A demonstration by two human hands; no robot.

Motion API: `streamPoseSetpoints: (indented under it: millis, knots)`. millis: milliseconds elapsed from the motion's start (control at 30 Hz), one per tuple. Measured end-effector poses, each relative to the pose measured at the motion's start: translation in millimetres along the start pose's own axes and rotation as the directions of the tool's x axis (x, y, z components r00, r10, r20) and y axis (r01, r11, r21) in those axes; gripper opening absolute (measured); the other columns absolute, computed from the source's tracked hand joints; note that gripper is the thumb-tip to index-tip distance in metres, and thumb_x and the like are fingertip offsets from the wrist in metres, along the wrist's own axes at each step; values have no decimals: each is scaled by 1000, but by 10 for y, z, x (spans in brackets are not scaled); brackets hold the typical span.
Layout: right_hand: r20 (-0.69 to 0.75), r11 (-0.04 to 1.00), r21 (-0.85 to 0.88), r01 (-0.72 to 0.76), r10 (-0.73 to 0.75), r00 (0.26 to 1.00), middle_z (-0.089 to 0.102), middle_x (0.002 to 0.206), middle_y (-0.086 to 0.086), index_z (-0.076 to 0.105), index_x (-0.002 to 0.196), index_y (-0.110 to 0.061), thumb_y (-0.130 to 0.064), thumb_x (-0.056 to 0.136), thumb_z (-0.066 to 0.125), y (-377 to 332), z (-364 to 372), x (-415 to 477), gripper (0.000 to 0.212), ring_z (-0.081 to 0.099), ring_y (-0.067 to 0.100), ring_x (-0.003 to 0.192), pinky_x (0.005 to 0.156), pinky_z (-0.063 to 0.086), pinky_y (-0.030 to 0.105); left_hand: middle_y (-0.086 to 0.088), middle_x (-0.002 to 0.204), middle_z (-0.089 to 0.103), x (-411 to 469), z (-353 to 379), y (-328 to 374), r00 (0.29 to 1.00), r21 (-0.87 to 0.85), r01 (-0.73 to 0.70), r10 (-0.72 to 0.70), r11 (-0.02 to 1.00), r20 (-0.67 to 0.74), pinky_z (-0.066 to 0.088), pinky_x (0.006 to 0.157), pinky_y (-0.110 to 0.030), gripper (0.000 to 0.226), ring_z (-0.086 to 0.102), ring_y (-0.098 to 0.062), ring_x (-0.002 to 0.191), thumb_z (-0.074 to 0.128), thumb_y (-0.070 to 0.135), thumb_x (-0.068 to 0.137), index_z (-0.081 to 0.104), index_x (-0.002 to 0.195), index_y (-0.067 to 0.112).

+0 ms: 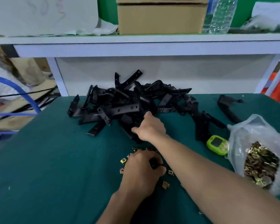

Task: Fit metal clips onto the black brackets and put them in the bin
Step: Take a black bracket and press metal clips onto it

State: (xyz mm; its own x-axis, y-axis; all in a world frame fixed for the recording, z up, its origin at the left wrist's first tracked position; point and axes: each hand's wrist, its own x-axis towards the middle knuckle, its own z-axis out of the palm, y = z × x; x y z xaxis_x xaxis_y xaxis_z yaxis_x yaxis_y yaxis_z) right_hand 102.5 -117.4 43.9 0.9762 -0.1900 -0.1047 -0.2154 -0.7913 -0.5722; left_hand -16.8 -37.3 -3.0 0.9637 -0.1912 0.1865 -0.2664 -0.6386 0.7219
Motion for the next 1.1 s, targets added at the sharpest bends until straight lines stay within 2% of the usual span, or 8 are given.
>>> streamPoseSetpoints:
  millis: [167, 300, 433, 500, 600, 733, 933, 1100]
  knots:
    - [-87, 944, -330, -4, -26, 996, 57, 76, 1, 32, 142, -24, -15, 79, 77, -34, -58, 1, 79, 51, 20, 60, 53, 35, 34, 20, 78, 69, 35, -47, -43, 998, -39, 67, -67, 997, -7, 45, 65, -14, 13, 61, 2, 81, 80, 36, 76, 70, 84, 37]
    - [-214, 914, -404, 34, -131, 968, 61, 61, -5, 30, 144, -28, -20, 74, 72, 227, -316, -224, 82, 56, 18, 55, 56, 35, 33, 24, 79, 68, 35, -72, -58, 991, -79, 98, -104, 992, -82, 43, 63, -8, 15, 60, 7, 83, 81, 38, 78, 71, 85, 45]
    - [-24, 963, 265, 51, -46, 999, 64, 59, -7, 44, 129, -41, -26, 74, 65, 658, -561, -558, 61, 58, 11, 56, 53, 40, 29, 20, 89, 66, 10, -103, -42, 977, -104, 130, -146, 986, -158, 40, 70, -6, 15, 59, 6, 85, 82, 37, 81, 73, 83, 48]
    - [149, 765, 642, -52, -59, 987, 50, 59, -5, 64, 123, -28, -19, 84, 64, 866, -622, -723, 41, 45, 11, 54, 51, 34, 27, 21, 81, 69, -17, -105, -37, 975, -128, 124, -144, 984, -166, 43, 67, -5, 19, 61, 8, 82, 82, 31, 82, 74, 80, 49]
    - [245, 611, 783, -116, -132, 960, 53, 67, 2, 79, 108, -23, -15, 94, 55, 1094, -631, -997, 29, 46, 15, 60, 55, 36, 28, 31, 78, 70, -78, -112, -1, 959, -193, 120, -164, 974, -231, 44, 67, -2, 22, 64, 11, 78, 77, 24, 87, 77, 87, 46]
    - [162, 796, 604, -29, -87, 983, 71, 78, -12, 81, 86, -30, -18, 92, 59, 1203, -611, -1164, 26, 63, 11, 76, 70, 45, 26, 15, 74, 73, -81, -172, -19, 930, -349, 143, -246, 926, -273, 45, 60, -9, 29, 64, 4, 69, 68, 37, 93, 60, 112, 58]
    - [188, 945, 250, 211, -261, 947, 50, 57, -10, 56, 78, -20, -29, 69, 75, 1292, -617, -1215, 23, 48, 9, 53, 55, 37, 30, 7, 60, 58, -79, -169, 59, 934, -710, 128, -325, 693, -149, 46, 58, -12, 20, 52, -4, 57, 67, 21, 97, 81, 96, 34]
    - [-89, 908, -324, 267, -310, 947, 59, 70, -8, 46, 107, -41, -42, 75, 63, 1286, -490, -1293, 36, 58, 18, 65, 57, 37, 34, 3, 54, 54, -94, -131, 112, 969, -657, 126, -233, 743, -78, 44, 56, -13, 22, 49, -6, 53, 68, 15, 96, 81, 85, 30]
